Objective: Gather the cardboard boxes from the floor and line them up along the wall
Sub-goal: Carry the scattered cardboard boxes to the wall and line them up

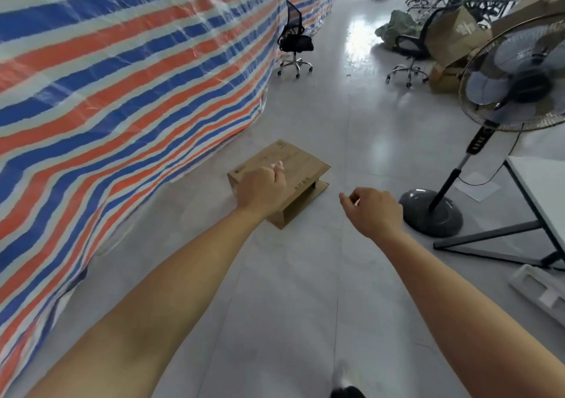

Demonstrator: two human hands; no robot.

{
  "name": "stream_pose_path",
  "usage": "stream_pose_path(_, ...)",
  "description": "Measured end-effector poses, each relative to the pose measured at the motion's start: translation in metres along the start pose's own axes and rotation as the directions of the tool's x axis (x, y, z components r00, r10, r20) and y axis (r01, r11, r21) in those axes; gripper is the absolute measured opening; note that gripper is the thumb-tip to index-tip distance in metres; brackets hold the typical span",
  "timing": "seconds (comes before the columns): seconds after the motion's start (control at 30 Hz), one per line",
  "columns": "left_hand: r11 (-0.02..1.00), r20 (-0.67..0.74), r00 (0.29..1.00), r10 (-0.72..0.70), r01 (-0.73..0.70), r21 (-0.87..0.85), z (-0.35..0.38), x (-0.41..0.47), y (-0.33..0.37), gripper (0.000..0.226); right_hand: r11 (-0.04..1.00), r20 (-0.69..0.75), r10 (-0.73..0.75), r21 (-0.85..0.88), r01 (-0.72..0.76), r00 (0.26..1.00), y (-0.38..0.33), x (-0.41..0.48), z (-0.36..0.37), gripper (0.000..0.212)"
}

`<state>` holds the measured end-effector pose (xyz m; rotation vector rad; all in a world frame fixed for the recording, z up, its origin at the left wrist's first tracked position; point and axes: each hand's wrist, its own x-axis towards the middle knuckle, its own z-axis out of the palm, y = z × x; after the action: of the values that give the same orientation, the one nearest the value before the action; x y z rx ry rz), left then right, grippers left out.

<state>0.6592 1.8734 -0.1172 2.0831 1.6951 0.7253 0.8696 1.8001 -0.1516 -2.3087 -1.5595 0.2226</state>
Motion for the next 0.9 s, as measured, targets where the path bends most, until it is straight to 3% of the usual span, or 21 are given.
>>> stream_pose_path(0.13,0.998,0.003,1.000,0.025,-0.025,0.063,0.056,0.109,0.010,0.056,0.999,-0.004,-0.016,0.037,0.016,1.000,0.025,0.127,0.029,0.041)
stream_pose_path(0.43,0.987,-0.011,0.987,-0.158,0.158,0.020,0.138,0.313,-0.008,0.059,0.989,0.139,-0.133,-0.045,0.140,0.981,0.008,0.396,0.077,0.050)
stream_pose_path(0.7,0.935,0.007,0.936,-0.351,0.350,0.058,0.193,0.464,-0.089,0.062,0.973,0.269,-0.203,-0.055,0.225,0.942,-0.037,0.558,0.167,0.046)
stream_pose_path(0.9,0.885,0.163,0.870,-0.465,0.453,0.104,0.286,0.582,-0.181,0.050,0.990,0.466,-0.061,-0.082,0.112,0.883,-0.050,0.669,0.295,0.046)
